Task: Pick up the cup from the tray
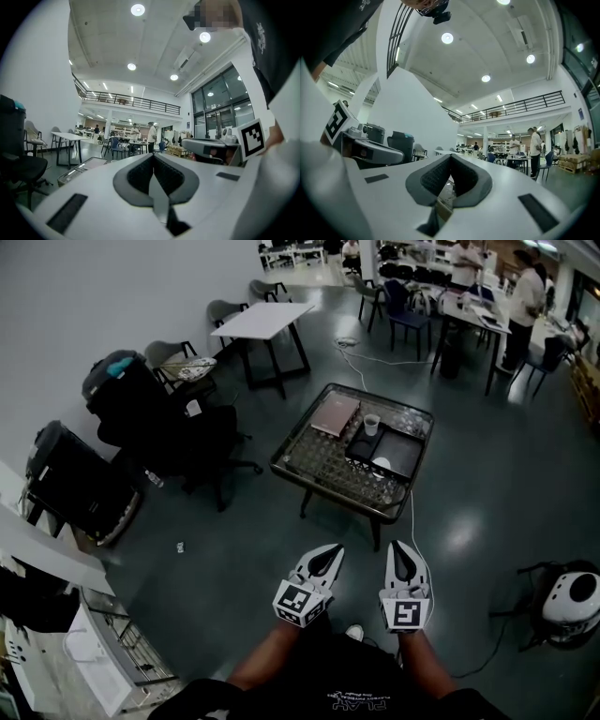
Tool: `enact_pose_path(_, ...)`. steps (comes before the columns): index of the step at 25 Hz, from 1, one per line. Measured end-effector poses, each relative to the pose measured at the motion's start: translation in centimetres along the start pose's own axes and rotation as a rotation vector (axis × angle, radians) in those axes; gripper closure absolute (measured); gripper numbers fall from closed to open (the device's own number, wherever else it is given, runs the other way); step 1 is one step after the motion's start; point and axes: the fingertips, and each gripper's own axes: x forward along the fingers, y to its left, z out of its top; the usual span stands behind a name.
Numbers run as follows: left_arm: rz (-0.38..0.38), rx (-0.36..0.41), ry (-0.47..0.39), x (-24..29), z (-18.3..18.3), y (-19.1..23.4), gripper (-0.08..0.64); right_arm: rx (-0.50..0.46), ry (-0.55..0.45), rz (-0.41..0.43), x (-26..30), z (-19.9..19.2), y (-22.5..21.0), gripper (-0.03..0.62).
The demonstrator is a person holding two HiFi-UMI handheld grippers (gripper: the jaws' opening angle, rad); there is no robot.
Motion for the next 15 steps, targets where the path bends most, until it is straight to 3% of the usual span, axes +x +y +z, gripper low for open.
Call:
enact_pose_path(6, 0.001, -0.009, 0.001, 2.5, 0.4, 2.7, 0.551, -0.011, 0.071, -0.027, 3.2, -0.6, -1.7, 0.584)
enact_pose_path(15, -0.019, -0.016, -0.009, 6.3, 1.7, 9.0, 0.551, -0.016, 0.06, -0.026, 10.8, -0.1, -2.1, 0.584)
